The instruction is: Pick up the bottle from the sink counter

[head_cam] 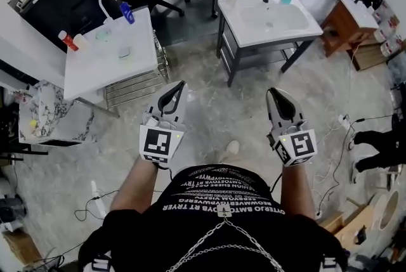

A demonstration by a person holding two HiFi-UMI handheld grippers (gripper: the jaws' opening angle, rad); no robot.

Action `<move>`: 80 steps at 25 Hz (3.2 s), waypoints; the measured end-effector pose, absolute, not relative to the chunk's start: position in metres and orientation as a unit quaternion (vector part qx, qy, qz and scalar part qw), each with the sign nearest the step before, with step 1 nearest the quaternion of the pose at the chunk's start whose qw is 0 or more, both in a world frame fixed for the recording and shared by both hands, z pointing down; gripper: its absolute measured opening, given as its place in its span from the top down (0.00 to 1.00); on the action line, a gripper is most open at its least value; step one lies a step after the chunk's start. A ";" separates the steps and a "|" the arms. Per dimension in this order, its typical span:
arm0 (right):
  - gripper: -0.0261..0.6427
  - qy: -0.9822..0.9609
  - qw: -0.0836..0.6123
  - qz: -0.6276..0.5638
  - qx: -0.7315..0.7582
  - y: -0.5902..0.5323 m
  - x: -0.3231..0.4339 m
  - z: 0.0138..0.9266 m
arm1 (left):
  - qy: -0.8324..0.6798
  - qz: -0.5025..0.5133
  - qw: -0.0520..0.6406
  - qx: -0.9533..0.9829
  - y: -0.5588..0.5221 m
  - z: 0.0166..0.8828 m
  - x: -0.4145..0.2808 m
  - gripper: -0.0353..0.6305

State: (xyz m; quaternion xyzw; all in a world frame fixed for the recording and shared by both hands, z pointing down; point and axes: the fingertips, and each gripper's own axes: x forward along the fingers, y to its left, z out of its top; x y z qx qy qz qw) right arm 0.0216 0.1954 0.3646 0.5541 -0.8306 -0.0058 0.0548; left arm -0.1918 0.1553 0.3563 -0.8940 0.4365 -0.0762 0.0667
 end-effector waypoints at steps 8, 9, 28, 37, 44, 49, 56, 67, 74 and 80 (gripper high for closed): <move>0.93 -0.855 0.050 -0.006 0.516 0.109 0.061 0.352 | 0.474 -0.080 0.066 -0.874 0.087 0.346 -0.149 0.94; 0.93 -0.857 0.048 -0.005 0.513 0.101 0.069 0.351 | 0.477 -0.081 0.067 -0.873 0.080 0.347 -0.141 0.94; 0.93 -0.859 0.039 0.043 0.508 0.024 0.180 0.388 | 0.496 -0.101 0.078 -0.859 0.004 0.356 -0.033 0.94; 0.93 -0.851 0.056 0.037 0.521 0.007 0.185 0.389 | 0.494 -0.103 0.065 -0.861 -0.012 0.371 -0.031 0.94; 0.93 -0.847 0.071 0.041 0.526 -0.031 0.180 0.400 | 0.467 -0.092 0.060 -0.877 -0.060 0.378 -0.016 0.94; 0.87 -0.839 0.087 0.057 0.534 -0.078 0.175 0.410 | 0.458 -0.095 0.041 -0.883 -0.113 0.388 -0.019 0.94; 0.82 -0.837 0.104 0.076 0.531 -0.144 0.160 0.427 | 0.440 -0.107 0.044 -0.890 -0.183 0.393 -0.025 0.94; 0.80 -0.852 0.145 0.084 0.495 -0.232 0.122 0.440 | 0.429 -0.103 0.037 -0.897 -0.285 0.393 -0.061 0.94; 0.80 -0.869 0.243 0.088 0.422 -0.266 0.094 0.475 | 0.399 -0.117 0.026 -0.909 -0.318 0.413 -0.076 0.94; 0.79 -0.854 0.225 0.088 0.461 -0.288 0.085 0.486 | 0.395 -0.105 0.011 -0.913 -0.332 0.422 -0.078 0.94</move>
